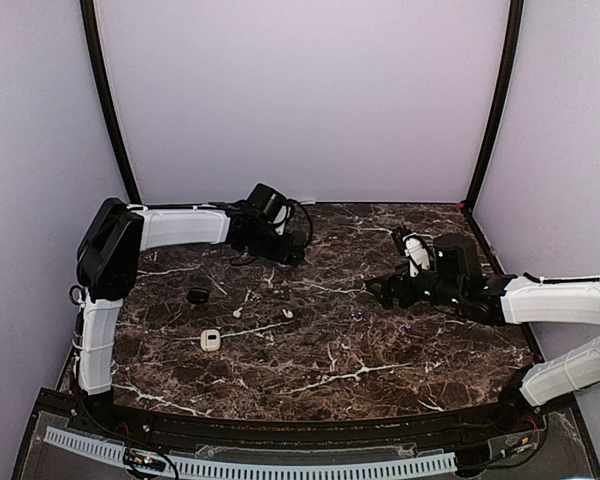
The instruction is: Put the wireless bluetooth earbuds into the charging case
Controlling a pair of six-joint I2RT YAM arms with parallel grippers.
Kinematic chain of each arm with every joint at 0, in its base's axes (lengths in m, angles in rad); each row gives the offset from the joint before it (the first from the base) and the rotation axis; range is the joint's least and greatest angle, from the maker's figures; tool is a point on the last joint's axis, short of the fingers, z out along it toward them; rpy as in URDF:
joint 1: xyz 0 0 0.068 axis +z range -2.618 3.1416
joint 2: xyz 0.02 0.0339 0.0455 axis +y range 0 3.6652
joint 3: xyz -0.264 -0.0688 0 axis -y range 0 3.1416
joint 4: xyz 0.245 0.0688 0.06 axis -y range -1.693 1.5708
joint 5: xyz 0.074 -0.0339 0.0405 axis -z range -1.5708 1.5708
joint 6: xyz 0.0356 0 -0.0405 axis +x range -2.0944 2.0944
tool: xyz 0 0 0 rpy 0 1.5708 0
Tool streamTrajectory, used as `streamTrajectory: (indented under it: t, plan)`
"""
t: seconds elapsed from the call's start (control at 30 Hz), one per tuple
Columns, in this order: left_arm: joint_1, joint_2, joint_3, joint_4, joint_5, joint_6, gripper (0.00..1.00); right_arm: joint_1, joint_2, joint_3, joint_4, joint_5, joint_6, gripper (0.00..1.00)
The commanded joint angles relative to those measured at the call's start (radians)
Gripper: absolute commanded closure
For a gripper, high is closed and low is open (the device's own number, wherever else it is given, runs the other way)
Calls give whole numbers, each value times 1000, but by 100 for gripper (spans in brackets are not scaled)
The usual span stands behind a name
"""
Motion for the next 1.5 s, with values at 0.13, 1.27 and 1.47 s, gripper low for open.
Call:
streamTrajectory:
  t: [0.13, 1.27, 1.47]
  plan:
    - [-18, 90, 143, -213, -185, -103, 1, -5, -8, 19, 7, -6, 0, 4]
    - [-18, 56, 122, -265, -8, -8, 57, -5, -28, 33, -35, 11, 2, 5]
    - [-19, -100, -55, -190, 194, -27, 56, -5, -25, 38, -34, -24, -8, 5]
